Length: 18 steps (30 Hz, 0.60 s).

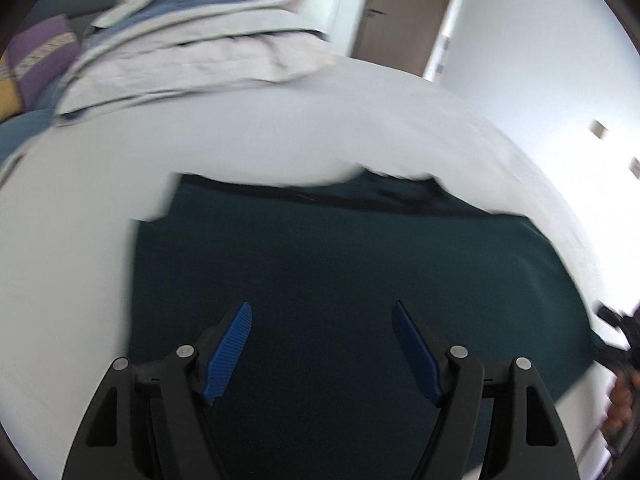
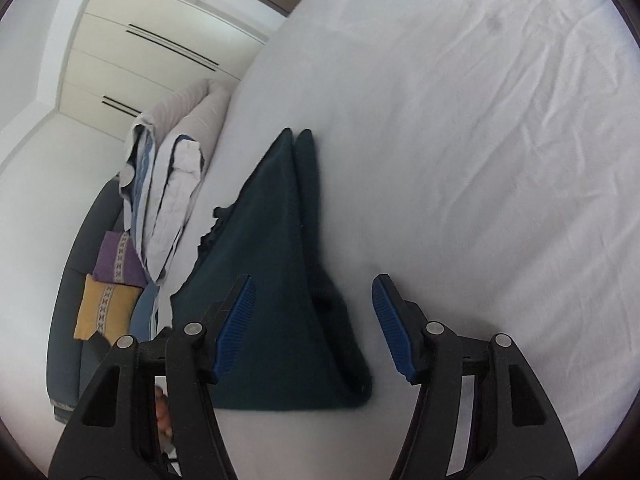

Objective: Fold small clothes

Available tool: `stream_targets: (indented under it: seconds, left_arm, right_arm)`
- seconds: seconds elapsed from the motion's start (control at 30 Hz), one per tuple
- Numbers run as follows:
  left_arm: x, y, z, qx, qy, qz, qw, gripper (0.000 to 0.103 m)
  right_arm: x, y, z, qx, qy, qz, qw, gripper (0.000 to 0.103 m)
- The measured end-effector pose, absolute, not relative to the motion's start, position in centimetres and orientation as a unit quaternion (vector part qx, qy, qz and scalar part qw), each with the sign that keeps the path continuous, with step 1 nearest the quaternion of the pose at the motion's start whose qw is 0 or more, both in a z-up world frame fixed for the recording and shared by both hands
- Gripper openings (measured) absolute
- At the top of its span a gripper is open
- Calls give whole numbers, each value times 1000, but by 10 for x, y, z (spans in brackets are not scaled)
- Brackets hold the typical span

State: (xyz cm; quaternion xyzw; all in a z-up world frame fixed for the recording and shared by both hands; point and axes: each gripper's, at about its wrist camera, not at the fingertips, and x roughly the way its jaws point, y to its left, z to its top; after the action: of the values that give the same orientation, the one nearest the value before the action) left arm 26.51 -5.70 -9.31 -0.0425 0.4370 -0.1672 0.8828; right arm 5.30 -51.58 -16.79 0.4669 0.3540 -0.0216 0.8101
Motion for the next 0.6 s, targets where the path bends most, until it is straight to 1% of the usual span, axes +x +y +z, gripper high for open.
stream_targets:
  seconds: [0.13, 0.3, 0.37, 0.4, 0.43, 0.6]
  left_arm:
    - [263, -82, -102, -55, 448, -189, 872, 76]
    - [262, -83, -101, -88, 447, -198, 868, 75]
    - [262, -80, -99, -102, 447, -202, 865, 71]
    - [264, -81, -98, -106, 448, -206, 864, 70]
    - [265, -82, -97, -110, 448, -211, 861, 69]
    - [271, -89, -105, -112, 463, -212, 853, 69]
  right_arm:
    - [83, -509, -171, 484, 368, -15, 794, 58]
    - [117, -487, -176, 459, 411, 2, 788, 52]
    - [125, -484, -181, 468, 414, 1, 781, 38]
    - [129, -484, -185, 472, 416, -3, 777, 33]
    - [133, -483, -188, 473, 418, -8, 776, 22]
    - [138, -474, -188, 459, 413, -19, 786, 17]
